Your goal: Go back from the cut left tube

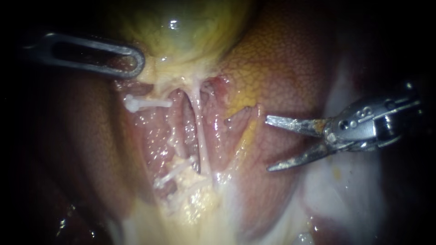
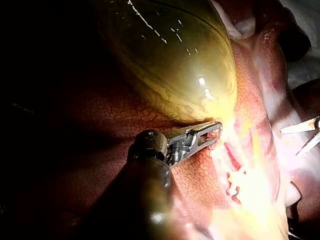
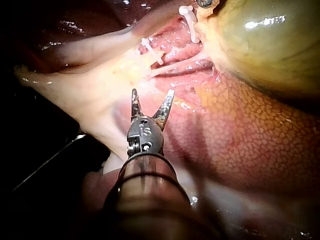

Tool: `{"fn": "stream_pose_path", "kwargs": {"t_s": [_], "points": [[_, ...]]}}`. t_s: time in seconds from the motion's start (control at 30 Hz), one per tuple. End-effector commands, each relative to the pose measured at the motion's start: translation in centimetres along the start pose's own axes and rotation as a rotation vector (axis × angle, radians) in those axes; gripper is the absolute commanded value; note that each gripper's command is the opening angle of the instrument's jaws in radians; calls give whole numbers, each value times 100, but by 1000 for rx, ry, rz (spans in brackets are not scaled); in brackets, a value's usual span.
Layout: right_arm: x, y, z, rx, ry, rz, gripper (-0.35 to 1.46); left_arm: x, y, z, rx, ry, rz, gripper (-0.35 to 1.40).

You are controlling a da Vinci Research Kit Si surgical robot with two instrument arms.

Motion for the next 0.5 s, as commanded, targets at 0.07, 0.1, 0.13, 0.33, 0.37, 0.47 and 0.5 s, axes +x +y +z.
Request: {"fn": "stream_pose_path", "kwargs": {"t_s": [0.07, 0.1, 0.13, 0.33, 0.37, 0.47, 0.5], "points": [[-1, 0, -1, 1, 0, -1, 145, 3, 4, 8, 2, 2, 3, -35], [-1, 0, -1, 1, 0, -1, 145, 5, 6, 11, 4, 2, 4, -35], [-1, 0, -1, 1, 0, -1, 145, 6, 7, 15, 3, 1, 6, -35], [-1, 0, 0, 2, -3, -1, 145, 7, 10, 20, 4, 1, 7, -35], [-1, 0, 0, 2, -3, -1, 145, 7, 10, 20, 4, 1, 7, -35], [-1, 0, 0, 2, -3, -2, 145, 7, 10, 20, 4, 1, 7, -35], [-1, 0, 0, 2, -3, -1, 145, 7, 10, 20, 4, 1, 7, -35]]}}
